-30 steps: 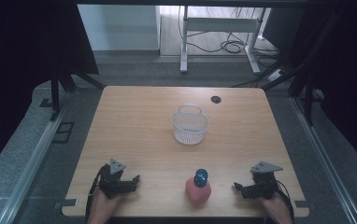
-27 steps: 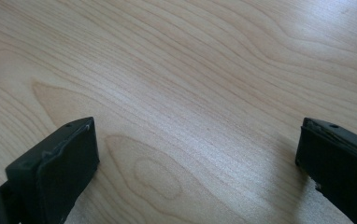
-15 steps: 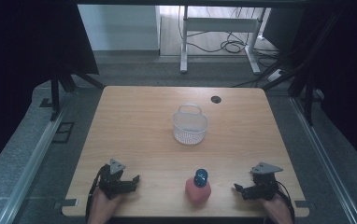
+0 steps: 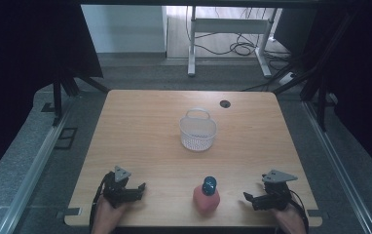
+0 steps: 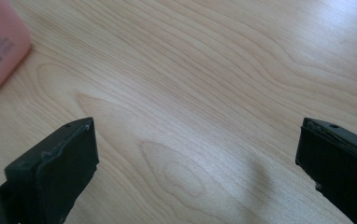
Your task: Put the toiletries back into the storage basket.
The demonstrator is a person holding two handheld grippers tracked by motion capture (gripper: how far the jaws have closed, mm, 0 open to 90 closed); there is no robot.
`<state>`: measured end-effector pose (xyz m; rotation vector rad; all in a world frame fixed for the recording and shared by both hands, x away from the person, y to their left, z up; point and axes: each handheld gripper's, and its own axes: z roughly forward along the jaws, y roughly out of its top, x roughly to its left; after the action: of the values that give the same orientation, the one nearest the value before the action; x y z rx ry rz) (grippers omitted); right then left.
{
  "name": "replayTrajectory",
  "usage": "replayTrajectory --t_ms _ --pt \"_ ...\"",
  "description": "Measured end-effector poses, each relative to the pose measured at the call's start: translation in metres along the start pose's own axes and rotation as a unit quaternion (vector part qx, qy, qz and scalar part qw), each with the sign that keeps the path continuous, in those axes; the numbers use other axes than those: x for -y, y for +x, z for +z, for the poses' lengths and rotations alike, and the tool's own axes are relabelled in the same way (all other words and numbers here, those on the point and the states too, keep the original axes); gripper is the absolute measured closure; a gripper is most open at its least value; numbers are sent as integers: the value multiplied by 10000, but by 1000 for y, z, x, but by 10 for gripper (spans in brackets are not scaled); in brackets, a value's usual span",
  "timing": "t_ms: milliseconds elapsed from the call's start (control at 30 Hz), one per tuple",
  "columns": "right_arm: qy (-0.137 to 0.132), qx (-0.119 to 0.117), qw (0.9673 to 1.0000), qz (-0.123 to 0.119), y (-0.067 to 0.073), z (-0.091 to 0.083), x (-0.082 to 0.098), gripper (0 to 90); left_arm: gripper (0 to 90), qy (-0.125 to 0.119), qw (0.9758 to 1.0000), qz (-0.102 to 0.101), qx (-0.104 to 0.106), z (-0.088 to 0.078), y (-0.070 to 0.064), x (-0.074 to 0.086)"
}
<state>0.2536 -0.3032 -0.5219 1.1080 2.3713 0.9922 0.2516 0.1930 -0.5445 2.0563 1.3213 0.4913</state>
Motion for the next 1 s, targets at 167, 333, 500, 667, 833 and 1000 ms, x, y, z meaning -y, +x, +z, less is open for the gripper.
replayTrajectory --t_ms 167,333,500,667,833,1000 --pt "-108 -70 9999 -16 6 -5 -6 0 106 -1 10000 -1 -1 0 0 0" --pt "-196 -169 9997 5 11 -9 -10 0 106 -3 10000 -4 -3 0 0 0" --pt "-230 -261 9994 -18 16 -11 -14 0 106 -3 10000 -6 -3 0 0 0" --pt "-238 -370 9990 -63 22 -14 -18 12 106 -3 10000 -8 -5 0 0 0" --pt "-282 -511 9982 -115 26 -17 -20 25 106 -3 10000 -4 -11 0 0 0" --pt "-324 -645 9972 -215 36 -22 -26 49 106 -3 10000 -9 -18 1 -1 0"
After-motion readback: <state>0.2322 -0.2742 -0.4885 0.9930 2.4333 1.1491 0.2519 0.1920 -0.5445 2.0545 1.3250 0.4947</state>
